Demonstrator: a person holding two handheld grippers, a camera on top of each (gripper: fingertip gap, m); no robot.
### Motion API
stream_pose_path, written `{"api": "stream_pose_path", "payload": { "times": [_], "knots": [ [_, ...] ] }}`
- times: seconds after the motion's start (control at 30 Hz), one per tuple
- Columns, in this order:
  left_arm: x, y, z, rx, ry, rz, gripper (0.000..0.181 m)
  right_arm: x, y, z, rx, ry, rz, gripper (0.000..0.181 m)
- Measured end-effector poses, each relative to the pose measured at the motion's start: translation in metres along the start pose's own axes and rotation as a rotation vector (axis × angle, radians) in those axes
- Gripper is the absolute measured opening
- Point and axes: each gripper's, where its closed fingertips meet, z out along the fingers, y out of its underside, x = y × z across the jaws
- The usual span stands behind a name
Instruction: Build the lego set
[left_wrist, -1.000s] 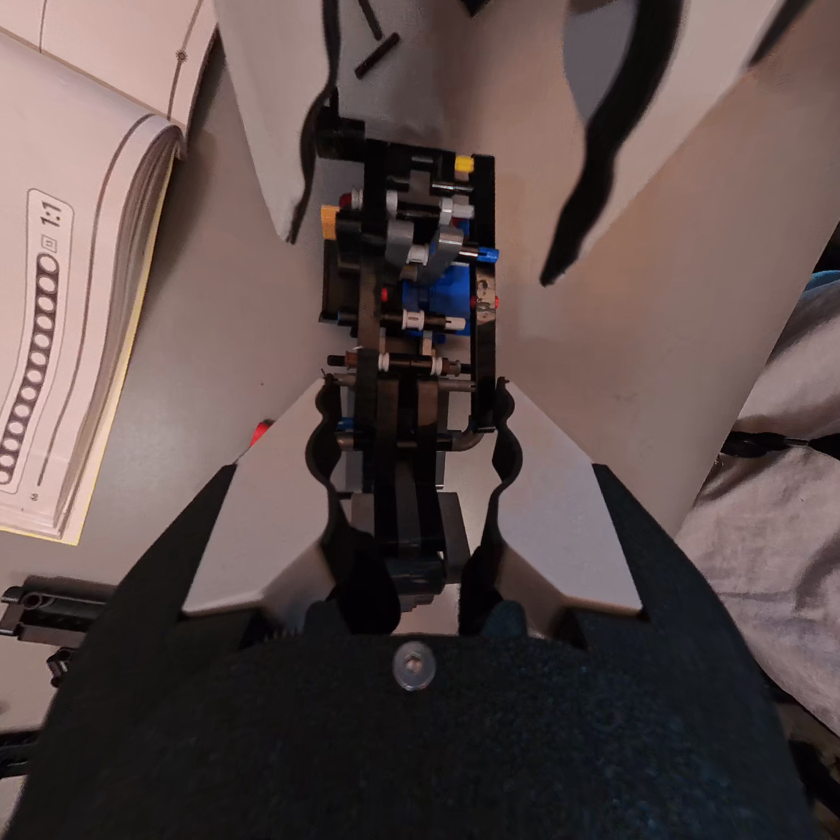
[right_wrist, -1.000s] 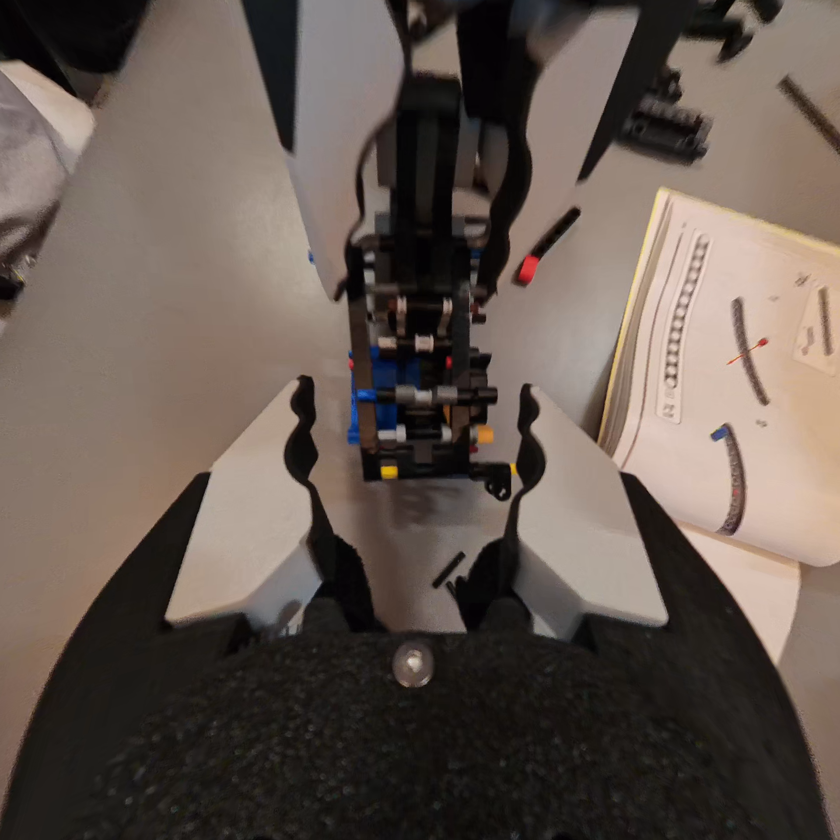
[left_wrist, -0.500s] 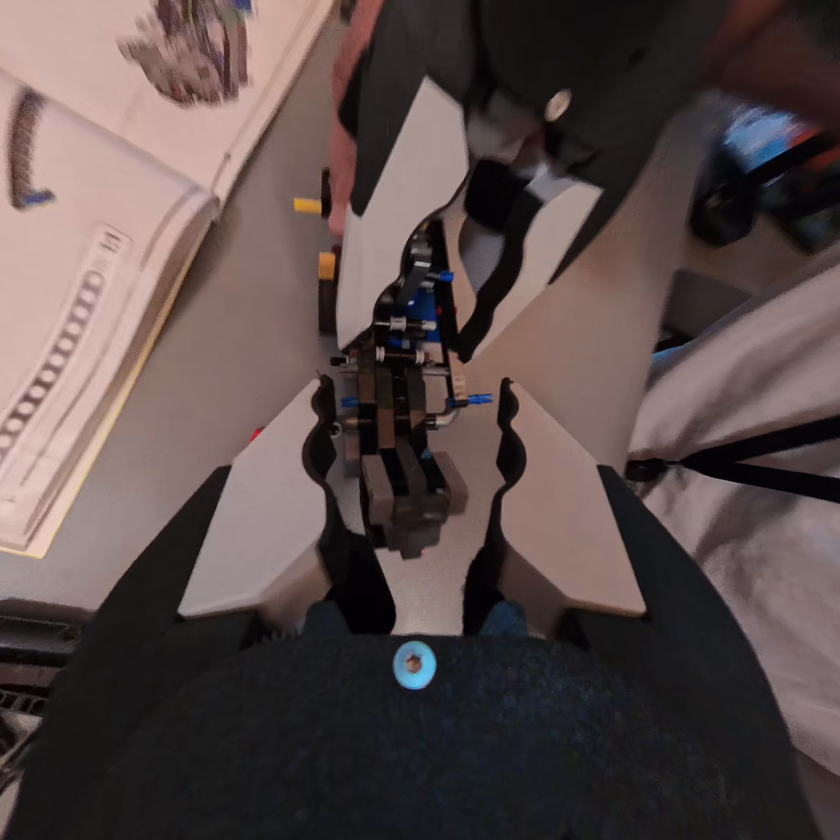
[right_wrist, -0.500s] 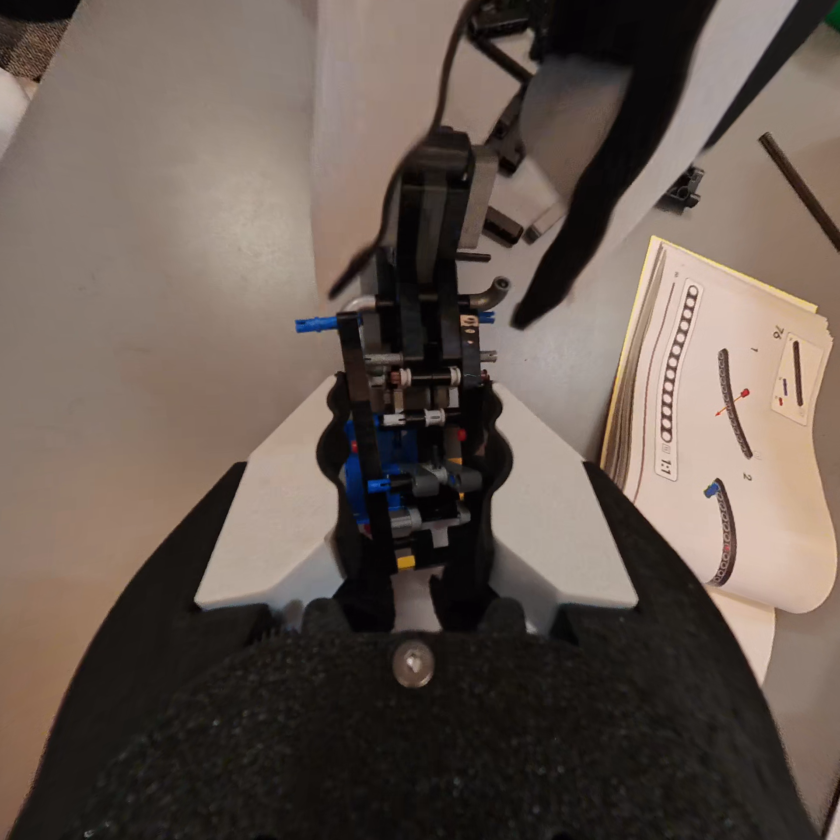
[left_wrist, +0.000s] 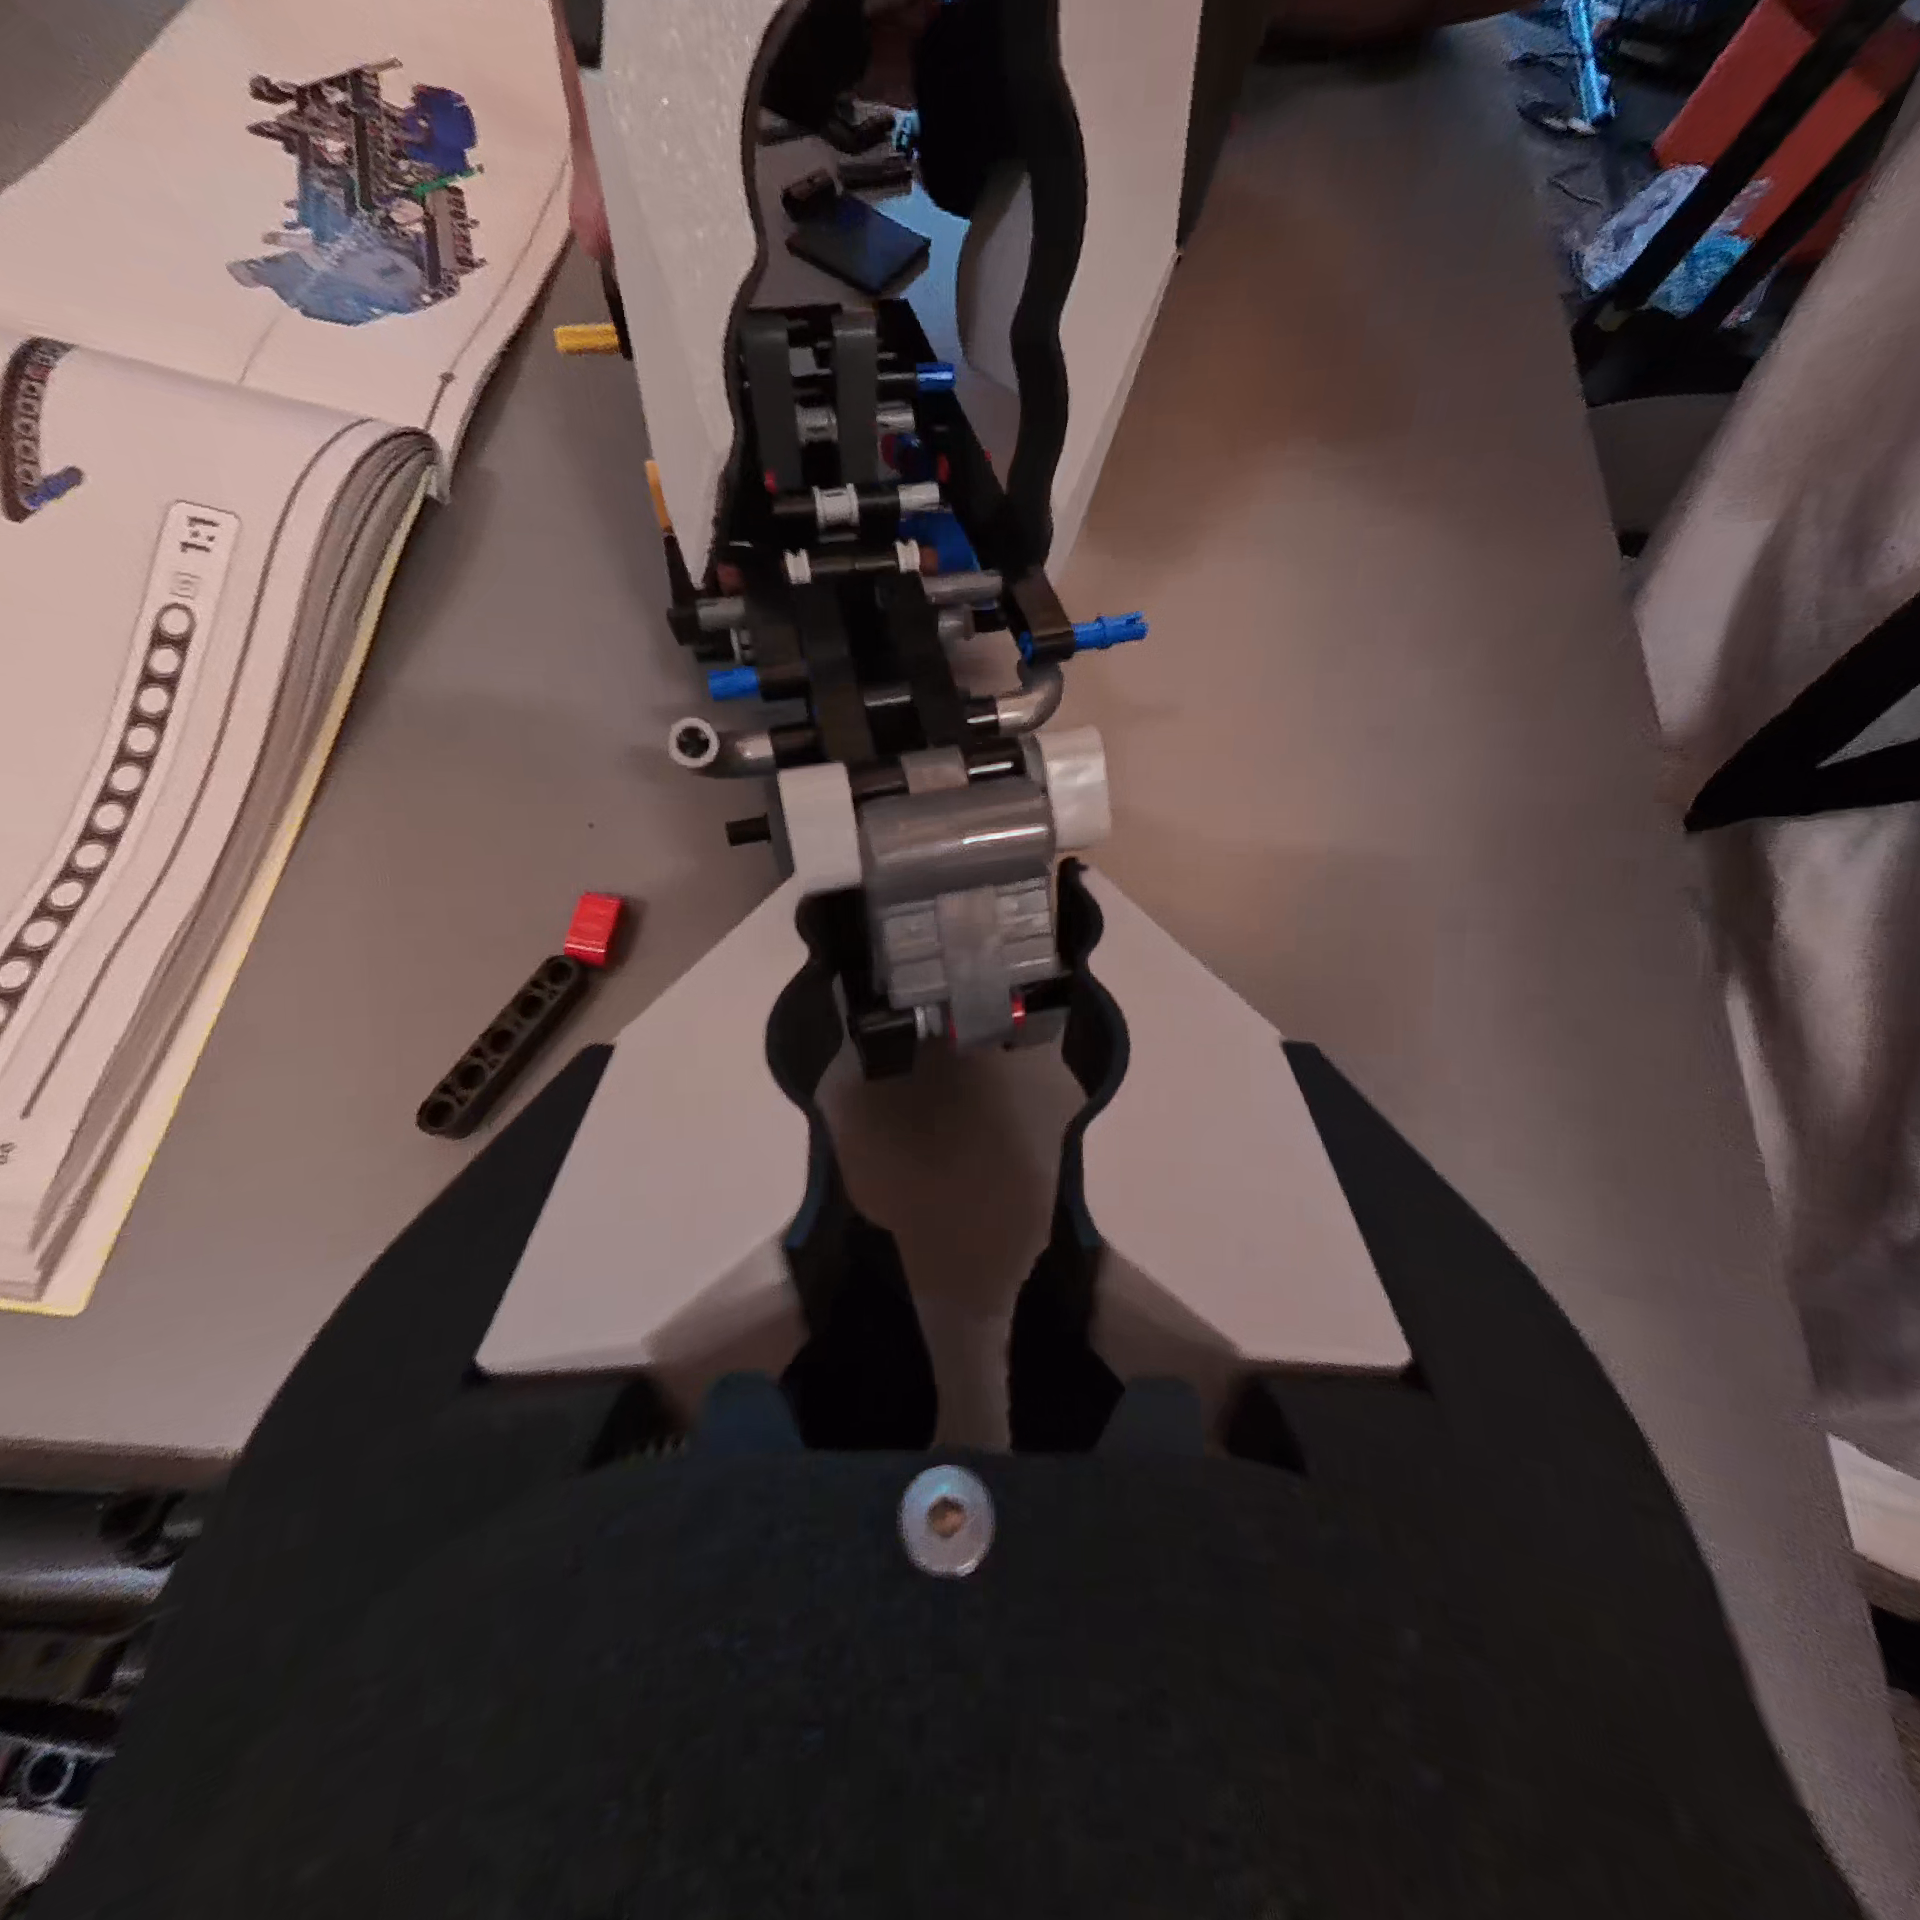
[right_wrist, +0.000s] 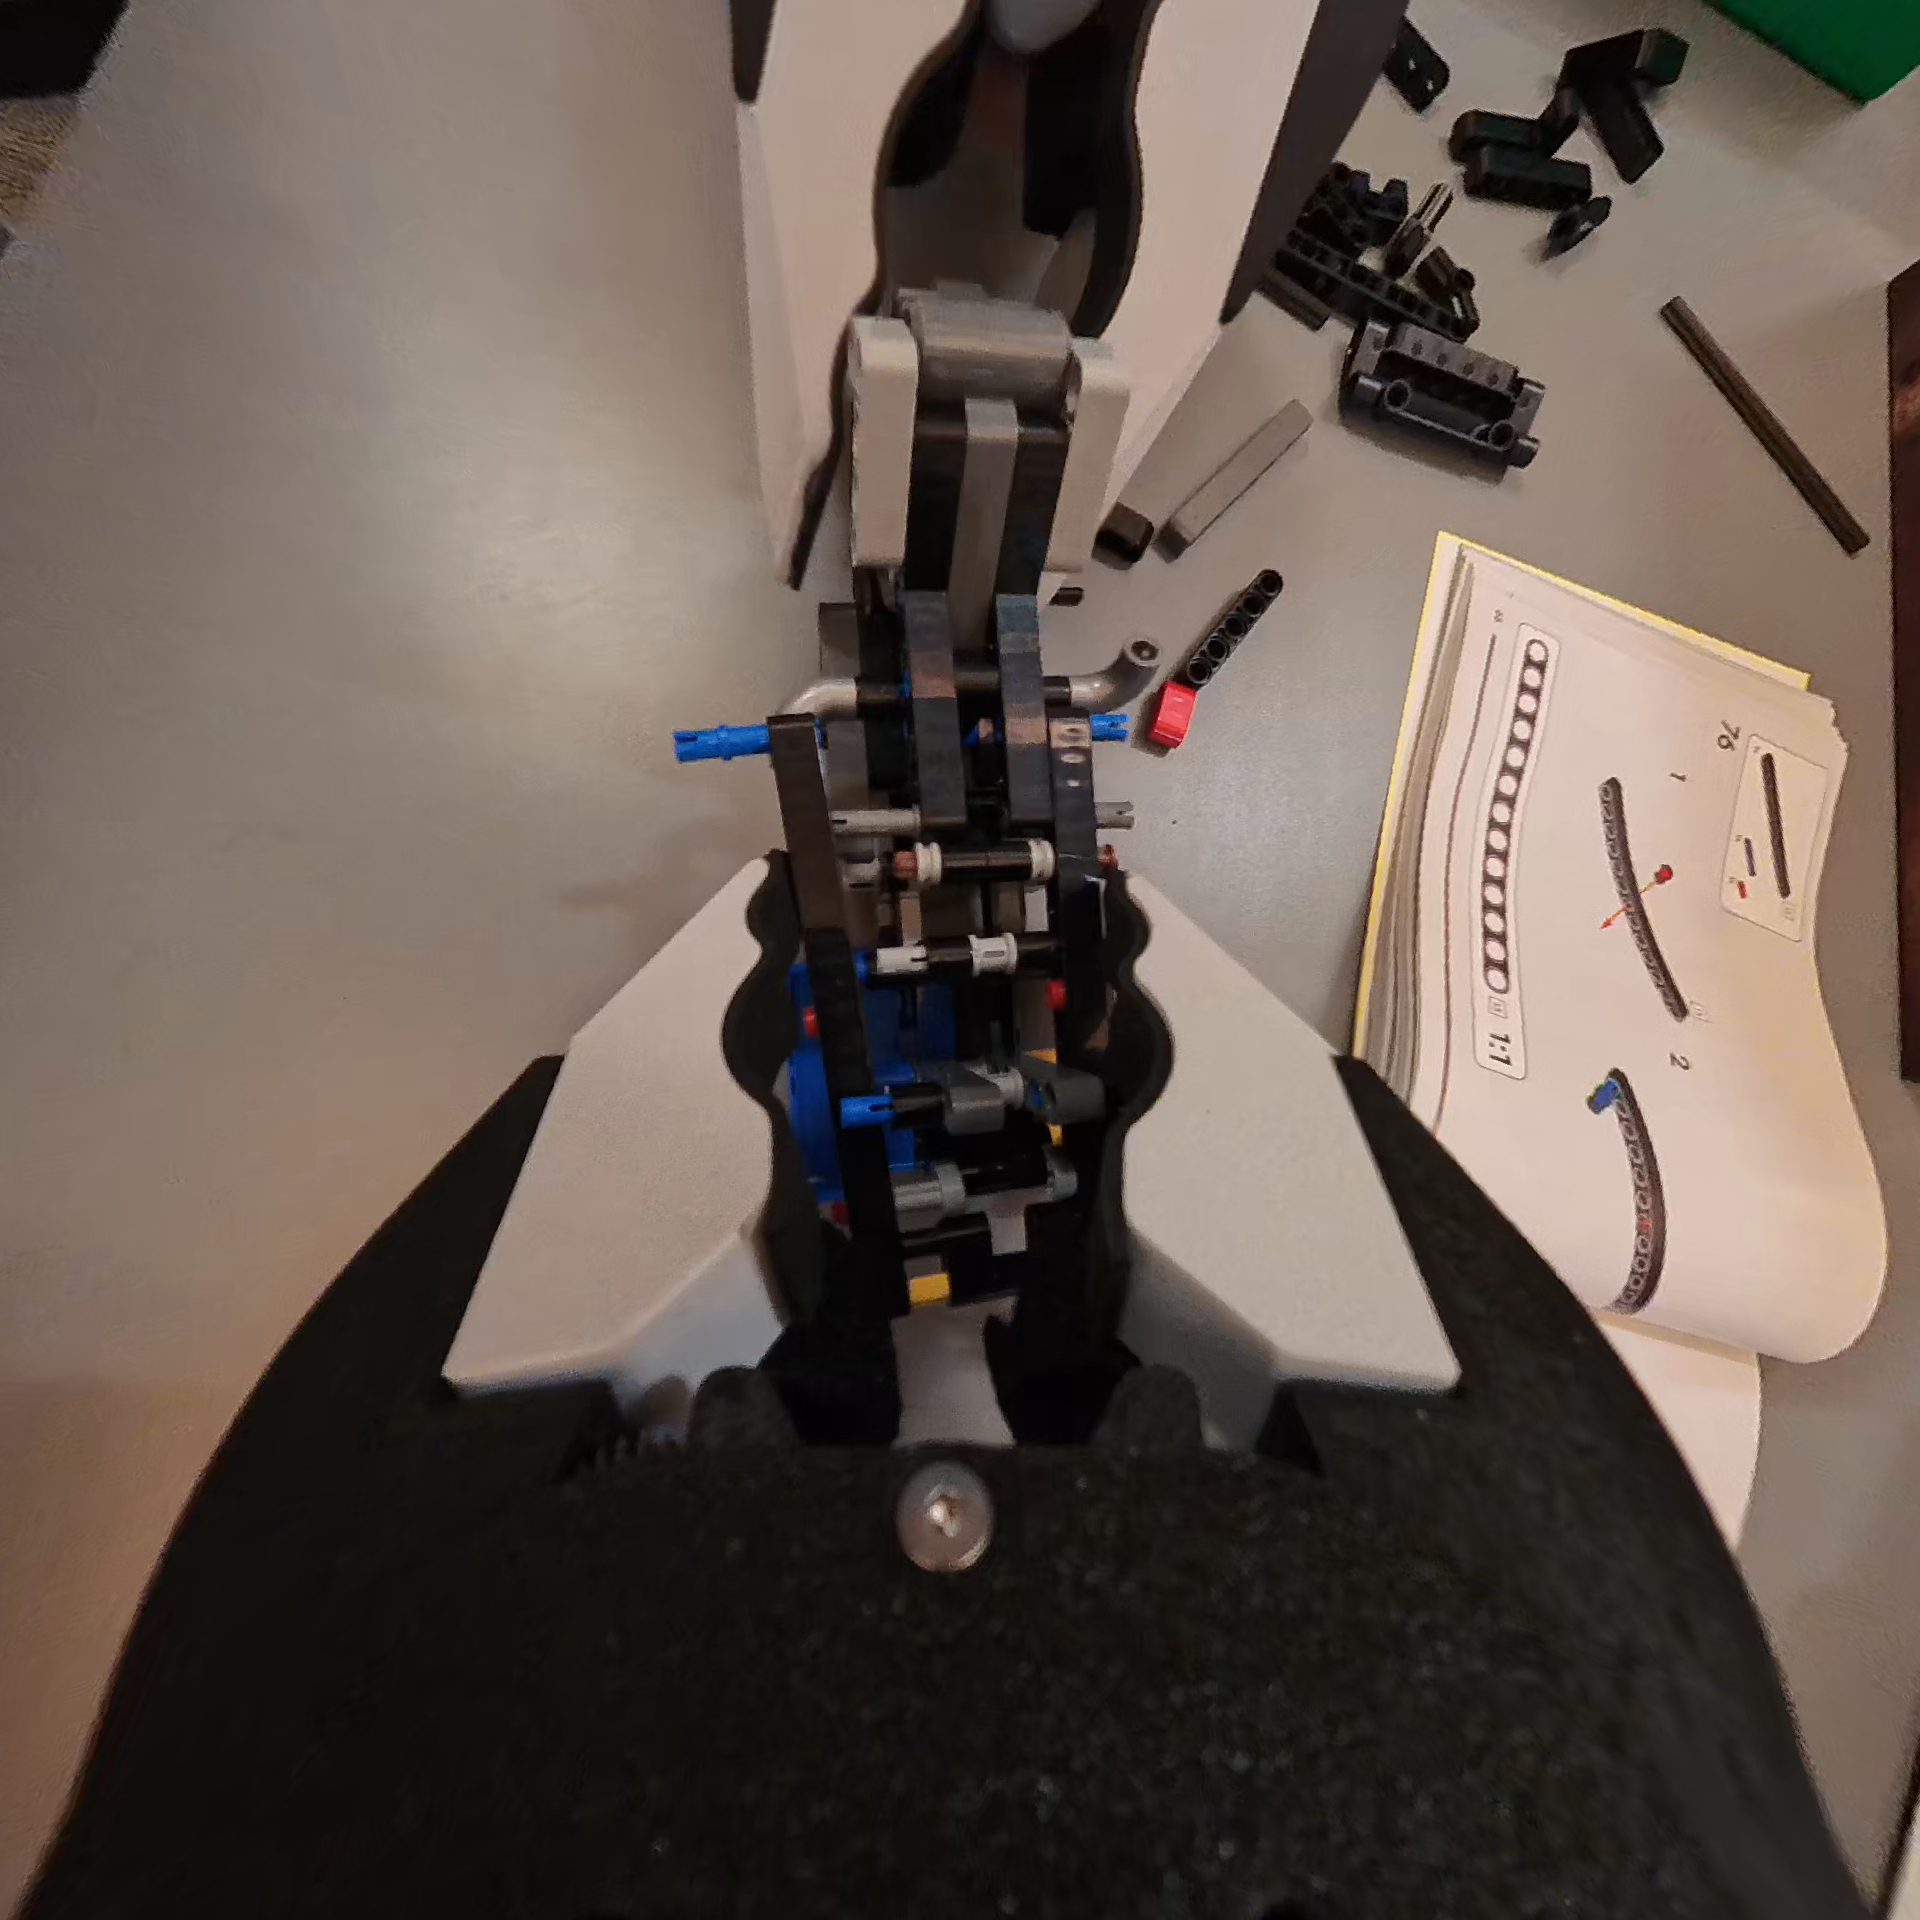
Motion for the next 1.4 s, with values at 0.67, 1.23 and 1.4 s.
{"api": "stream_pose_path", "payload": {
  "times": [0.67,1.23,1.4],
  "knots": [
    [-0.013,-0.003,0.000,0.054,-0.083,-0.126,0.036,0.018,-0.011,-0.010,0.029,0.534,-0.480,0.028],
    [-0.016,-0.004,0.001,0.051,-0.135,-0.100,0.035,0.005,0.001,-0.026,-0.064,0.737,-0.616,0.023],
    [-0.016,-0.005,0.002,0.051,-0.158,-0.087,0.036,0.006,-0.005,-0.020,-0.040,0.813,-0.642,0.013]
  ]
}}
